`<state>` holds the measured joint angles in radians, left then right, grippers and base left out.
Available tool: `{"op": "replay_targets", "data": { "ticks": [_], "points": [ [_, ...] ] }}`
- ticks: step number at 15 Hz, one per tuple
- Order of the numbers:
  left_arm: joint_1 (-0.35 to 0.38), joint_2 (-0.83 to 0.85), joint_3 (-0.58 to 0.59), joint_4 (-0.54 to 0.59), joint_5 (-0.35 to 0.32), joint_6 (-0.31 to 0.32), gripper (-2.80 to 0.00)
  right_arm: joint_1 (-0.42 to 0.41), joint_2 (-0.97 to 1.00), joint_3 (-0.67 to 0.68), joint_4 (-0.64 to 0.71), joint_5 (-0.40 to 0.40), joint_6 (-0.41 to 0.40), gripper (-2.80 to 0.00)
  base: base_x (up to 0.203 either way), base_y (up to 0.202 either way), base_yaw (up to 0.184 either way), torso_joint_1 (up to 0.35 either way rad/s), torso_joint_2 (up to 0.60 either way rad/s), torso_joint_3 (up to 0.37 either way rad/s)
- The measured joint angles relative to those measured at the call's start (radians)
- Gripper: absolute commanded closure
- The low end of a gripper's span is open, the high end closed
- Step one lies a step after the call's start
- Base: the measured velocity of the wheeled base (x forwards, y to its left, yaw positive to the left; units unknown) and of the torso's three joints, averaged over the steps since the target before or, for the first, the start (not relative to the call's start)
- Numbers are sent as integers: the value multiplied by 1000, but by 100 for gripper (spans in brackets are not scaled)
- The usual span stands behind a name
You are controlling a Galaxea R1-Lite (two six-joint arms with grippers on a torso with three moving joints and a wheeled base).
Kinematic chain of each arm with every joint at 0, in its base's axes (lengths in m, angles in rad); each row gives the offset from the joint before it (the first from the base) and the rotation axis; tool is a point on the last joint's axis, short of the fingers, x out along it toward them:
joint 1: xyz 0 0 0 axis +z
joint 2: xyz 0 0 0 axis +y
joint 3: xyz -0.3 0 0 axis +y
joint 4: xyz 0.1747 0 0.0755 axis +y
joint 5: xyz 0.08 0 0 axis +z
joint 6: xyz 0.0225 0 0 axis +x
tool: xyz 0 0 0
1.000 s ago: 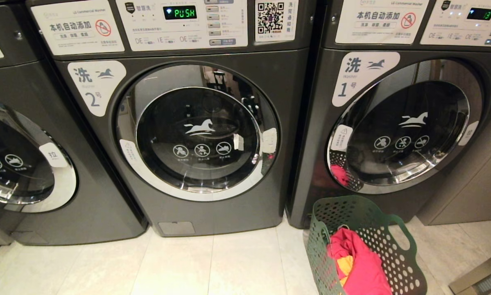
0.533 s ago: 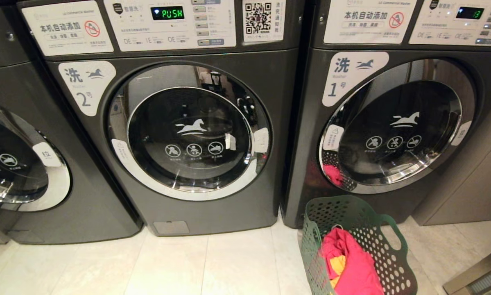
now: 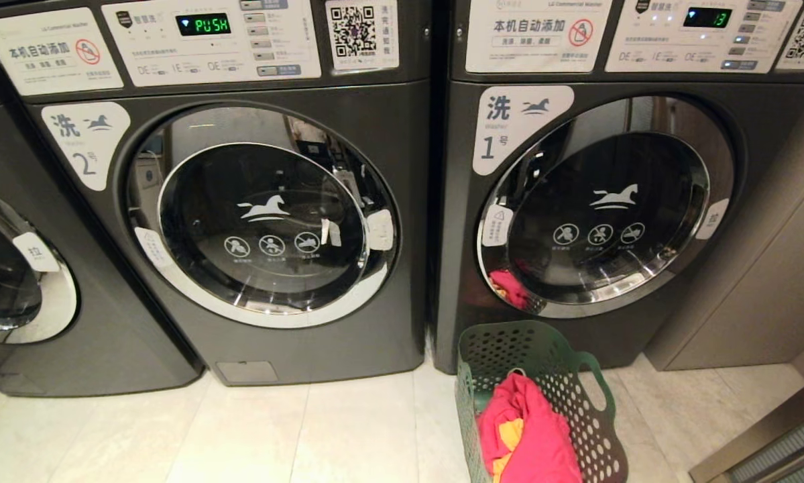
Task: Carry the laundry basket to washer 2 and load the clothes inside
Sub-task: Open the lid of the washing machine
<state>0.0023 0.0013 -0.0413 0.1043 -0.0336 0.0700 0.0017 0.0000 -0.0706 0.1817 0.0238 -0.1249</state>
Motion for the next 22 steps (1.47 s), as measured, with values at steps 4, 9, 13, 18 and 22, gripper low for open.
{"op": "replay_targets", "data": {
  "ticks": [4, 9, 13, 18, 22],
  "points": [
    [1, 0, 0, 0, 0, 0, 0, 0, 0, 1, -1, -1, 4, 0, 0, -192, 2, 0, -1, 2],
    [0, 0, 0, 0, 0, 0, 0, 0, 0, 1, -1, 0, 6, 0, 1, -179, -27, 2, 3, 2],
    [1, 0, 0, -1, 0, -1, 0, -1, 0, 1, -1, -1, 6, 0, 1, -166, -114, 1, 3, 1],
    [0, 0, 1, -4, 0, -1, 0, -1, 0, 1, -1, -1, 6, 0, -1, -29, -19, 1, 2, 1],
    [0, 0, 1, -4, 0, 0, 0, 0, 0, 1, -1, -1, 6, 0, 0, 0, 0, 0, 0, 0]
  ]
}}
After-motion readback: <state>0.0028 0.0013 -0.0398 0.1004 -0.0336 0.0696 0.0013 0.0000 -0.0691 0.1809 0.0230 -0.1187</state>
